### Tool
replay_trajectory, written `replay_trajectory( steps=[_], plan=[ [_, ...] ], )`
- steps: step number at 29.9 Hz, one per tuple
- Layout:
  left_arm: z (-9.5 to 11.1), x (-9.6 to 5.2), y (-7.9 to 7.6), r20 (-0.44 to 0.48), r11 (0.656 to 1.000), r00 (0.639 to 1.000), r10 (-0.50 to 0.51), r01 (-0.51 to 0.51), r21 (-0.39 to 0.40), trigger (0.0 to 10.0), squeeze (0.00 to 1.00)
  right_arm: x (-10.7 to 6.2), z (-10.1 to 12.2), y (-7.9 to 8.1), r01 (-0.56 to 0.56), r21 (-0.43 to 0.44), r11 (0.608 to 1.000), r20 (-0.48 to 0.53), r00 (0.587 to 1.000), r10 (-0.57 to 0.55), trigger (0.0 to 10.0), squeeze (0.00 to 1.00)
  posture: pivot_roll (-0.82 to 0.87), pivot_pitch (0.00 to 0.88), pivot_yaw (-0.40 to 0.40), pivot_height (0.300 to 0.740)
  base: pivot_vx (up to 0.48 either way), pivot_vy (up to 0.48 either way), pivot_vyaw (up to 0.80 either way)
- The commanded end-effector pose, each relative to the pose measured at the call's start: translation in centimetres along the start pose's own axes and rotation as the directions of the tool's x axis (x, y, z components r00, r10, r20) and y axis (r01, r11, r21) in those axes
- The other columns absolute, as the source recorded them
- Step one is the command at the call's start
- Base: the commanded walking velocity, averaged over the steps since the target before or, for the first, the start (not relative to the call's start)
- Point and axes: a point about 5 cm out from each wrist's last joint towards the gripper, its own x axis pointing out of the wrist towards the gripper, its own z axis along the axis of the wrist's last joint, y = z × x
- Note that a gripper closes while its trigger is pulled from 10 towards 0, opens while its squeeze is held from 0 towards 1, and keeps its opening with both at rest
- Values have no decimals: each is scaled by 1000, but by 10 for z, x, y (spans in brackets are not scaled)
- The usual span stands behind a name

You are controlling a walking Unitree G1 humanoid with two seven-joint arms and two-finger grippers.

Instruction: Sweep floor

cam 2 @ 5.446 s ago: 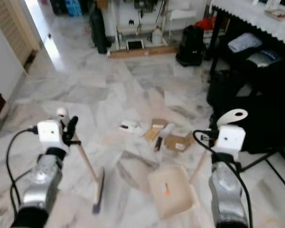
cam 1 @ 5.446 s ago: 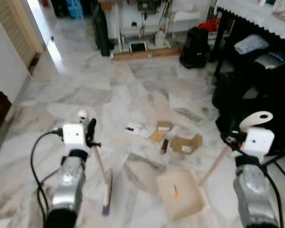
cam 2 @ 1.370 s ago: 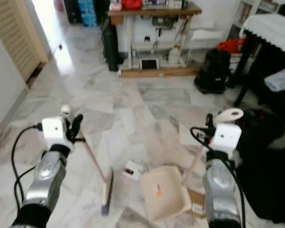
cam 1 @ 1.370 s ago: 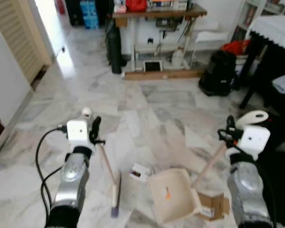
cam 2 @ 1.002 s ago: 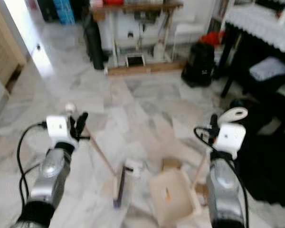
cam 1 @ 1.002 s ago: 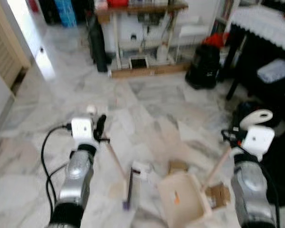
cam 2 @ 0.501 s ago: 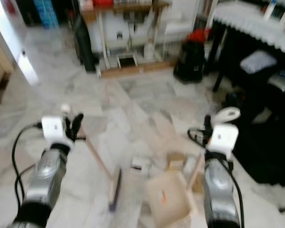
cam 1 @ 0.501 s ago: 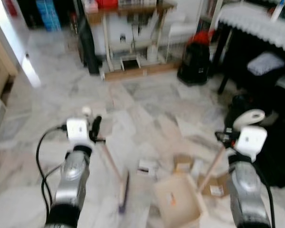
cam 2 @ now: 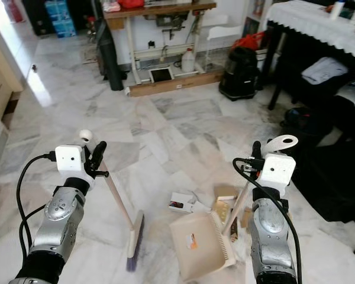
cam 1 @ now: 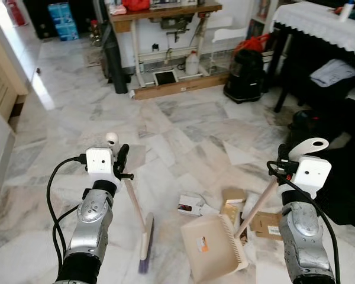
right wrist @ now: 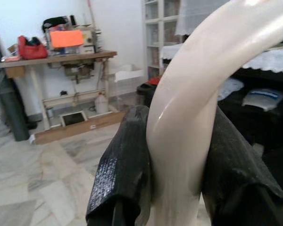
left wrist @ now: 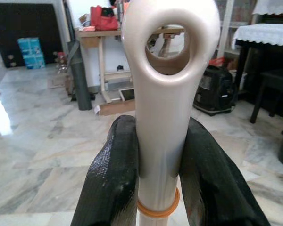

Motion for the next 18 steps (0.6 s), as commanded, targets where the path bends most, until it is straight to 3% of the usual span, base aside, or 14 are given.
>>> replay_trajectory(
  steps=[1,8,13,18],
  plan=[
    [11,3,-2,40,1000,999,-29,29,9,10000,0,1,4,-8,41,-39,998,20,999,-40,10000,0,-113,0,47,740,0,0,0],
    [10,2,-5,30,999,998,-51,51,4,10000,0,0,-1,-22,132,-78,988,-6,991,-133,10000,0,-116,0,49,740,0,0,0],
    [9,2,-5,32,998,998,-50,49,28,10000,0,0,4,-15,83,-67,994,16,997,-82,10000,0,-118,0,48,740,0,0,0],
    [10,2,-5,34,999,999,-43,42,28,10000,0,1,4,-12,75,-65,995,13,997,-74,10000,0,-116,0,46,740,0,-284,0]
  ],
)
